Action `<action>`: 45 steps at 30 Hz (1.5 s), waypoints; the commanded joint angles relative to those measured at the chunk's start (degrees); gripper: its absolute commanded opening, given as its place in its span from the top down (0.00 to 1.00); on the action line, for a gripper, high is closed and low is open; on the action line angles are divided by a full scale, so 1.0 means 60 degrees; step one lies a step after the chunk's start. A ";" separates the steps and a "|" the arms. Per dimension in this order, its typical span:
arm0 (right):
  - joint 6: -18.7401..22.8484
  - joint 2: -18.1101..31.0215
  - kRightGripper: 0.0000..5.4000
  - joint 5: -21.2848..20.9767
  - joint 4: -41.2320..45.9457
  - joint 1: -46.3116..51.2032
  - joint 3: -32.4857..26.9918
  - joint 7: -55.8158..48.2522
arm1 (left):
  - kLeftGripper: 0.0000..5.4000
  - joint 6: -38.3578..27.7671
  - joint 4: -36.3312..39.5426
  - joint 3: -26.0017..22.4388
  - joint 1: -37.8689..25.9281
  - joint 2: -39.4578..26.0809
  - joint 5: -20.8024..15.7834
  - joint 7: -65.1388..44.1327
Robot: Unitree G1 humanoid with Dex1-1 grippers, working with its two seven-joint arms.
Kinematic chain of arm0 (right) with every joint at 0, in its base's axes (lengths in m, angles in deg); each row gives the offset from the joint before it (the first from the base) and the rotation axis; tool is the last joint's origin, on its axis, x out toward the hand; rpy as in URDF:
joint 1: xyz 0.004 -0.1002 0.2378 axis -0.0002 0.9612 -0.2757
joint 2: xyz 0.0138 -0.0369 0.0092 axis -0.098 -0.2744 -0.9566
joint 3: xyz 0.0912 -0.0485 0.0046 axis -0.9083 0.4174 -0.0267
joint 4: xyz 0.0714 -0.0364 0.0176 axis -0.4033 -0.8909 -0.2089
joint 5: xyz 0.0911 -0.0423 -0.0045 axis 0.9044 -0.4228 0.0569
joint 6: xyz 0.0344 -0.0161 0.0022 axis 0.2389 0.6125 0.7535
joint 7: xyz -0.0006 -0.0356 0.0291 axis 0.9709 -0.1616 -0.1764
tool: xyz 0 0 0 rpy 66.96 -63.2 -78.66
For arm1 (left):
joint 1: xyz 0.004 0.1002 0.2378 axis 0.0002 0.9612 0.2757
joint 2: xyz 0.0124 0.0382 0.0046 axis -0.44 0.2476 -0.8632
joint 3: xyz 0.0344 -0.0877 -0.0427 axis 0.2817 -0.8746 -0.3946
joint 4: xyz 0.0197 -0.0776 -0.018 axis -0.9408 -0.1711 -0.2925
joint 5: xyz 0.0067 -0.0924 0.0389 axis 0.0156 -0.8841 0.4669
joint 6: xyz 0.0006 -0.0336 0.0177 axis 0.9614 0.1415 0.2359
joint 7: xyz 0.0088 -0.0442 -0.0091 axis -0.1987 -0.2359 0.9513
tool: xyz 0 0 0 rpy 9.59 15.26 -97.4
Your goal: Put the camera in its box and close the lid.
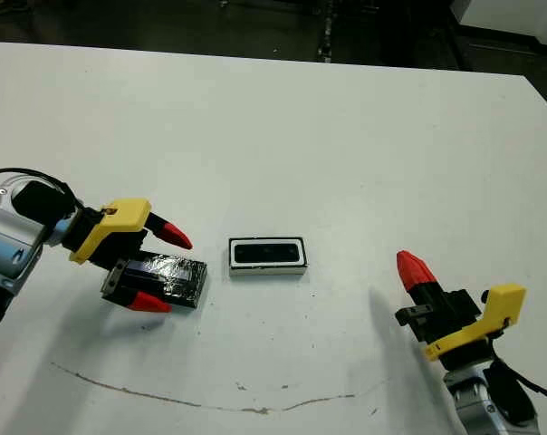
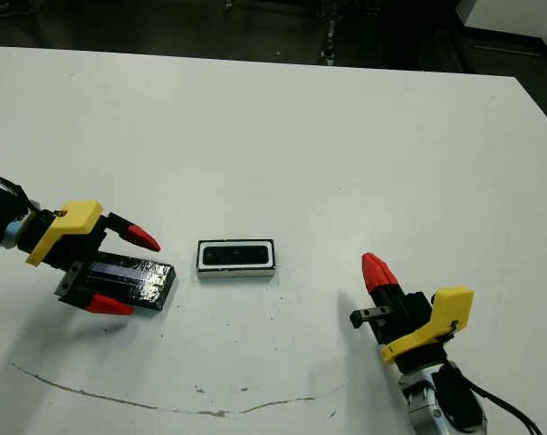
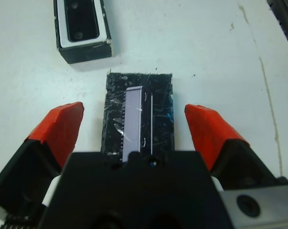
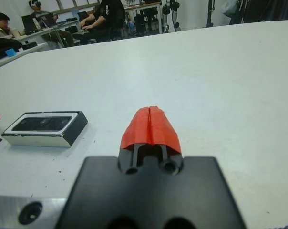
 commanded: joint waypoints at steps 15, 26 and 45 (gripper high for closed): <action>0.0053 0.0160 1.00 0.0040 -0.0008 0.0144 -0.0016 0.0016 | 0.00 -0.0718 -0.0879 -0.0032 0.0067 0.0165 0.0224 0.0106; 0.0116 0.0204 1.00 0.0080 0.0021 0.0168 -0.0021 0.0005 | 0.00 -0.0580 -0.0671 0.0011 0.0251 0.0116 0.0375 0.0377; 0.0111 0.0246 1.00 0.0071 0.0015 0.0211 -0.0009 0.0049 | 0.28 0.0525 -0.0836 -0.0056 0.0526 0.0508 -0.0197 0.0328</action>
